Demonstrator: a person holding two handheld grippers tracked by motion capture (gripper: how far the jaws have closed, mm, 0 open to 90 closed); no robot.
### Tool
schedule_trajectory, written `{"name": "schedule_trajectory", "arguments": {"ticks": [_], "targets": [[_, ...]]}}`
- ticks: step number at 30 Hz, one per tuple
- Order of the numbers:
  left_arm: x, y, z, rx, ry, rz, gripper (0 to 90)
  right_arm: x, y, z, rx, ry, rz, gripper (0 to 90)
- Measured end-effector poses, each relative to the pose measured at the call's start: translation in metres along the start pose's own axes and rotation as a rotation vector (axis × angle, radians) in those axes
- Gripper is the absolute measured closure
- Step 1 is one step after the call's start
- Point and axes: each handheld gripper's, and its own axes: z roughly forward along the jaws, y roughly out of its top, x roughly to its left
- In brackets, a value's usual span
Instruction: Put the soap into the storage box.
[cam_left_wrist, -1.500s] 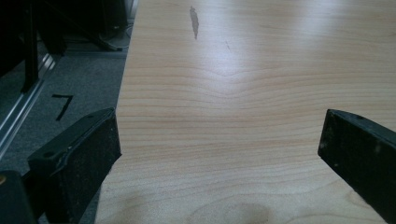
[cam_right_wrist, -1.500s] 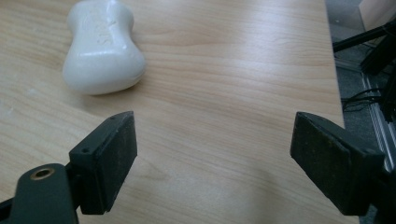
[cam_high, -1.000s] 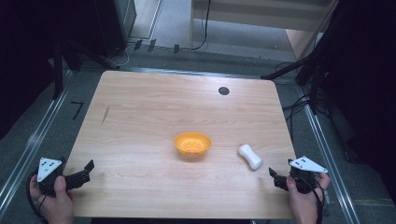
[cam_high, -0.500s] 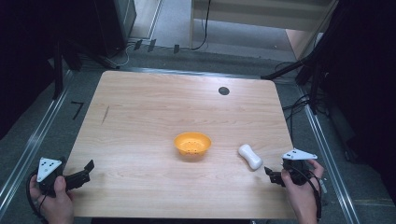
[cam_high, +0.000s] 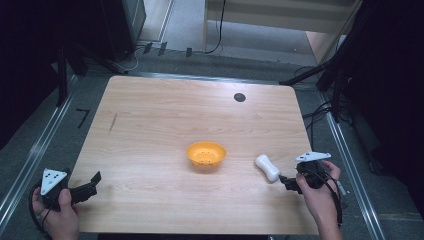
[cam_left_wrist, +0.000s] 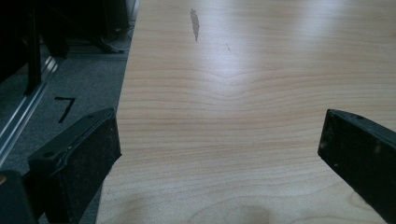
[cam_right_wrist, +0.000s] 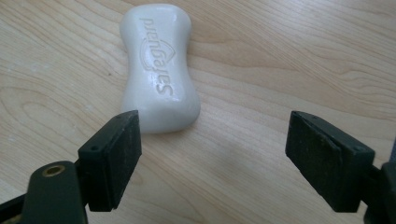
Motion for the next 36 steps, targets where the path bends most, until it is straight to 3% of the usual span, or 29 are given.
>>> {"name": "schedule_trajectory", "arguments": {"ticks": [18, 36], "targets": [[0.001, 0.000, 0.000, 0.000, -0.002, -0.008, 0.0, 0.008, 0.022, 0.016, 0.101, 0.036, -0.041, 19.3], [0.001, 0.000, 0.000, 0.003, -0.002, -0.009, 0.0, 0.010, 0.036, 0.027, 0.176, 0.054, -0.022, 19.3]]}}
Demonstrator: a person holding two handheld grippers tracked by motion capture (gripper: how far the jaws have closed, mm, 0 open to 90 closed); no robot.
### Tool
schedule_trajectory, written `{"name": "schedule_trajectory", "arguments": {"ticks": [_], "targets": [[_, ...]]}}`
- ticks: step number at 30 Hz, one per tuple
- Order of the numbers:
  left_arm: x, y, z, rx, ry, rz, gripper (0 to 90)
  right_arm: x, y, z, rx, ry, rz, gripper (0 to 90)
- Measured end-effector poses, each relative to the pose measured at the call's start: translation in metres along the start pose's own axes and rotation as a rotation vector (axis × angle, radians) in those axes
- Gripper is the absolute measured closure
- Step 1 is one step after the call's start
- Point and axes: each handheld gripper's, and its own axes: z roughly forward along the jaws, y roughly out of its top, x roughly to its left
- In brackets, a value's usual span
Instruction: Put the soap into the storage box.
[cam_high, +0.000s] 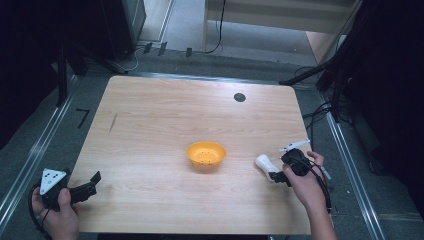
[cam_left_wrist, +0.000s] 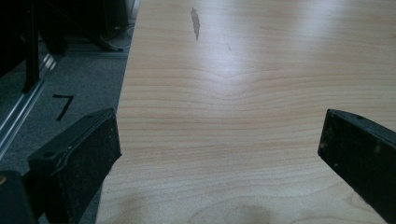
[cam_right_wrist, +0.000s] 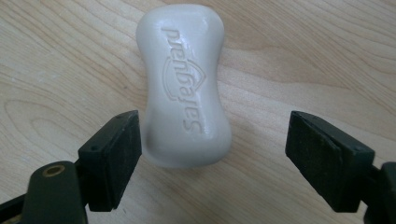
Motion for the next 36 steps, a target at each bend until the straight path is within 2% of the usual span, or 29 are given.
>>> {"name": "schedule_trajectory", "arguments": {"ticks": [7, 14, 18, 24, 34, 35, 36], "targets": [[0.001, 0.000, 0.000, -0.004, 0.000, -0.005, 0.0, 0.002, 0.007, 0.008, 0.028, 0.006, -0.005, 19.8], [0.000, 0.000, 0.000, -0.009, 0.000, -0.009, 0.0, 0.004, 0.017, 0.011, 0.034, 0.015, 0.000, 25.2], [0.000, 0.000, -0.001, -0.010, 0.000, -0.010, 0.0, 0.007, 0.024, 0.013, 0.063, 0.017, -0.026, 28.9], [0.000, 0.000, 0.000, -0.011, 0.002, -0.008, 0.0, 0.007, 0.030, 0.015, 0.086, 0.024, -0.006, 33.2], [0.001, 0.000, 0.000, -0.011, -0.001, -0.011, 0.0, 0.007, 0.035, 0.029, 0.128, 0.029, 0.005, 33.4], [0.001, 0.000, -0.001, -0.010, -0.002, -0.011, 0.0, 0.007, 0.035, 0.030, 0.133, 0.031, 0.016, 35.0], [0.001, 0.000, -0.001, -0.010, -0.001, -0.011, 0.0, 0.006, 0.035, 0.032, 0.135, 0.055, 0.020, 41.0]]}}
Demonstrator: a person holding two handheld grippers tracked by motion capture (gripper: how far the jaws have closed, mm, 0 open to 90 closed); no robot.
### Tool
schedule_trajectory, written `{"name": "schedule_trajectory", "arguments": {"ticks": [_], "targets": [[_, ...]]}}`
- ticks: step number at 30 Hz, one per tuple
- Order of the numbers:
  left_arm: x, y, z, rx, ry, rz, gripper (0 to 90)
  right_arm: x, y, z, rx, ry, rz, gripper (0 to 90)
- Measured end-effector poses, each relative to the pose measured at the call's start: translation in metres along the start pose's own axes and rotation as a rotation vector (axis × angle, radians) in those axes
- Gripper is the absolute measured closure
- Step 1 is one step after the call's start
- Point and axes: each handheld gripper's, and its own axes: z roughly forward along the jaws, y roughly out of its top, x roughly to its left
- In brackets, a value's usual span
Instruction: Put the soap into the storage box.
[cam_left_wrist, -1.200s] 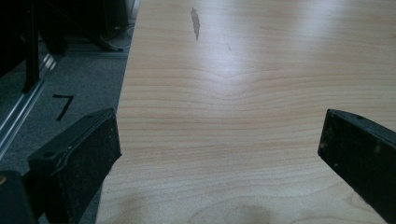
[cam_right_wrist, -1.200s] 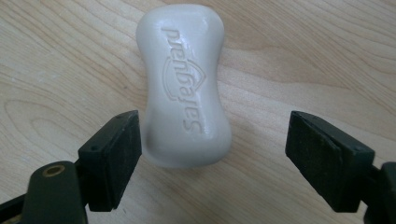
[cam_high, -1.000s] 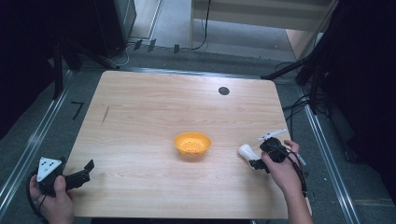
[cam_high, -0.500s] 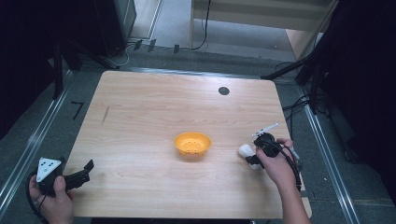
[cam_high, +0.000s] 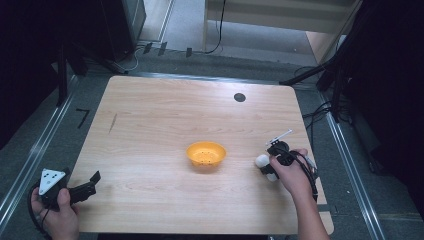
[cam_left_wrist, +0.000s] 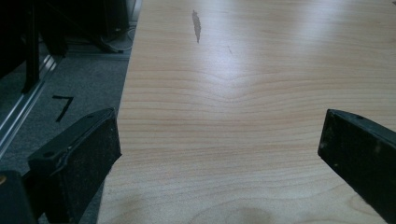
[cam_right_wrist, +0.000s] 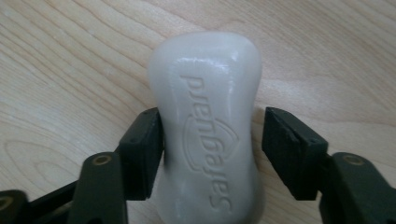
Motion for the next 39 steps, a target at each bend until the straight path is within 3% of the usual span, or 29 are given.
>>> {"name": "schedule_trajectory", "arguments": {"ticks": [5, 12, 18, 32, 39], "targets": [[0.000, 0.000, 0.000, 0.001, 0.001, -0.001, 0.0, -0.001, 0.002, 0.002, -0.003, 0.006, 0.022, 48.5], [0.000, 0.000, 0.000, -0.002, 0.002, -0.005, 0.0, 0.009, 0.005, 0.003, 0.022, -0.060, 0.007, 49.3], [0.000, 0.000, 0.000, -0.003, 0.002, -0.004, 0.0, 0.010, 0.000, 0.003, -0.014, -0.050, -0.004, 49.5], [0.000, 0.000, 0.000, 0.002, 0.006, -0.003, 0.0, 0.009, -0.002, 0.003, -0.034, -0.047, -0.006, 50.7], [0.000, 0.000, 0.001, 0.001, 0.010, -0.007, 0.0, 0.006, -0.004, 0.002, -0.040, -0.022, -0.024, 51.0]]}}
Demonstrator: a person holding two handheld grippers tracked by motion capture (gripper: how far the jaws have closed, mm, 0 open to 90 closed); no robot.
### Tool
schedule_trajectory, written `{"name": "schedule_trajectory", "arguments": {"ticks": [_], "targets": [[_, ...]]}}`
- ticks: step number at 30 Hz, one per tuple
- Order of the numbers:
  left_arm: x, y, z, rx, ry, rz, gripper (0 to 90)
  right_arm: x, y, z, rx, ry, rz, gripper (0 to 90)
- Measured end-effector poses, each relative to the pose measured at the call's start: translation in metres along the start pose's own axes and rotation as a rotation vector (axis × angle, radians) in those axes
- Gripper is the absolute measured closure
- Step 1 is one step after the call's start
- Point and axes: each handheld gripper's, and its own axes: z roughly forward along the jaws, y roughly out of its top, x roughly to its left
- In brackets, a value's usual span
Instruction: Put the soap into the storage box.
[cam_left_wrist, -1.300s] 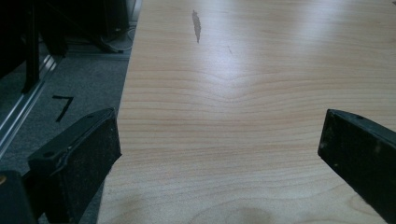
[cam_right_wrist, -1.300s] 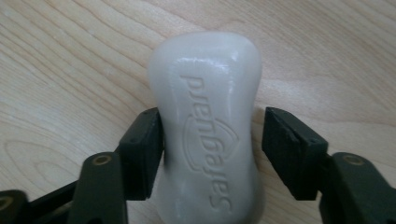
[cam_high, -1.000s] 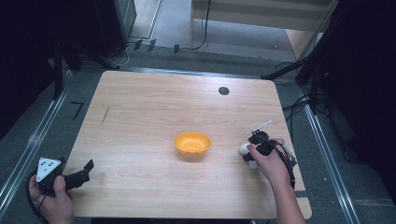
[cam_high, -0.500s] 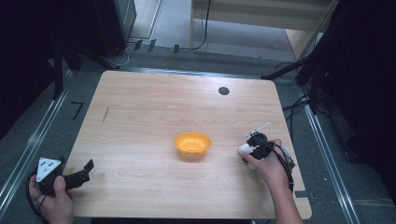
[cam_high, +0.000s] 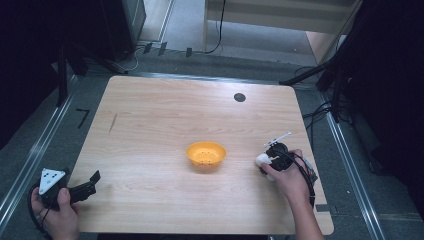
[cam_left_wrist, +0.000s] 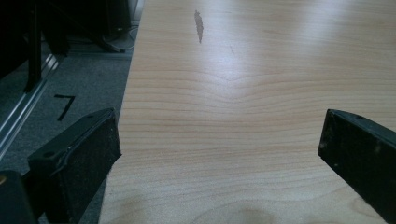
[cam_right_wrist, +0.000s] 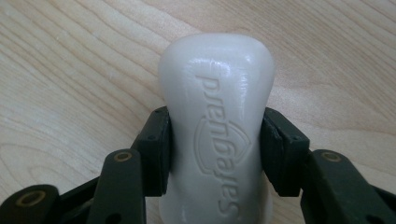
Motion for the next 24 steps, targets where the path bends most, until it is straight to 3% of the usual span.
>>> {"name": "schedule_trajectory", "arguments": {"ticks": [4, 14, 24], "targets": [[0.000, 0.000, 0.000, 0.001, 0.001, 0.005, 0.0, 0.000, 0.000, -0.001, 0.005, 0.002, -0.040, 51.1], [-0.001, 0.000, 0.000, 0.002, 0.000, 0.008, 0.0, 0.001, 0.001, -0.012, -0.024, -0.003, -0.070, 51.3], [-0.001, 0.000, 0.001, 0.007, -0.002, 0.009, 0.0, 0.012, 0.008, -0.028, -0.030, 0.000, -0.166, 51.2]]}}
